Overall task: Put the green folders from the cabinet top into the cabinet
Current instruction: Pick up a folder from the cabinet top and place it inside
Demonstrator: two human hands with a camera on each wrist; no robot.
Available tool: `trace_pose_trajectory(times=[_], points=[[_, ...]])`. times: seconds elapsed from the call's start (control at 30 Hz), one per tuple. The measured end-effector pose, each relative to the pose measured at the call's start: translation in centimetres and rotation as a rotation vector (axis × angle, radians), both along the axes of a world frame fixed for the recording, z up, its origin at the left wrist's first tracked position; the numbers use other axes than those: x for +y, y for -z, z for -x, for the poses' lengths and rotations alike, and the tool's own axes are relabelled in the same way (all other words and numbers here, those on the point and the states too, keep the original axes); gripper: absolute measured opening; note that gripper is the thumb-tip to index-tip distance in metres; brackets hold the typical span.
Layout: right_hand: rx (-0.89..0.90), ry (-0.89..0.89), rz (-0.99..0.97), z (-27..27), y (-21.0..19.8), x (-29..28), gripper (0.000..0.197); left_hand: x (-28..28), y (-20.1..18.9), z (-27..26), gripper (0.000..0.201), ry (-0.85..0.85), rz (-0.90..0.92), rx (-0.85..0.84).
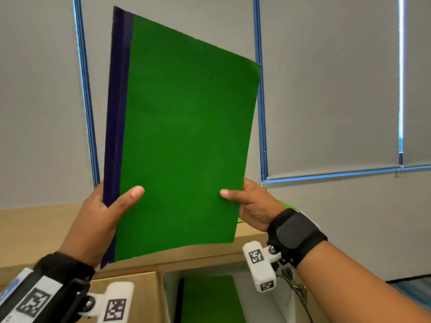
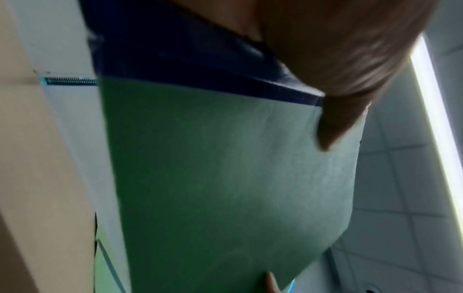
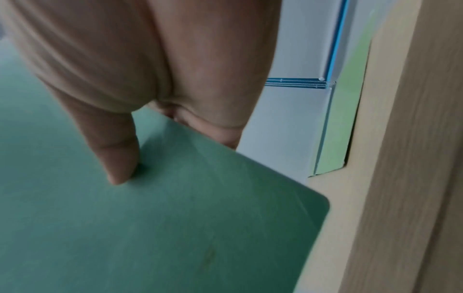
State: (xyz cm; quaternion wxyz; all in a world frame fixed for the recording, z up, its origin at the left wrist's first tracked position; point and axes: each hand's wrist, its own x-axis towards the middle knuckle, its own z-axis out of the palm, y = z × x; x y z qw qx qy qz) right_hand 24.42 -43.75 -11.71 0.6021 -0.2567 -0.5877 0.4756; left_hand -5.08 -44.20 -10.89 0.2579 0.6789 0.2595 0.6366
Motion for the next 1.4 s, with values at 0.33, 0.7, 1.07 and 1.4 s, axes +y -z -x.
trace_pose_trajectory(times=[0.33, 0.7, 1.07, 1.4], points=[[0.101, 0.285, 0.076, -1.2, 5.8, 0.5, 0.055, 1.5, 10.9, -1.5, 0.027, 0.182, 0.325, 0.0], [0.016, 0.34, 0.71, -0.7, 33.5, 2.2, 0.05, 2.2, 38.5, -3.7, 0.032, -0.175, 0.714, 0.187], [-0.243, 0.419, 1.112, -3.4, 53.2, 3.1, 0.041, 4.7, 57.0, -5.1, 0.03, 0.069, 1.263, 0.765], [-0.779, 0.364, 1.396, -4.7, 61.5, 2.3, 0.024, 4.4, 82.8, -5.3, 0.029, -0.04, 1.468, 0.9]])
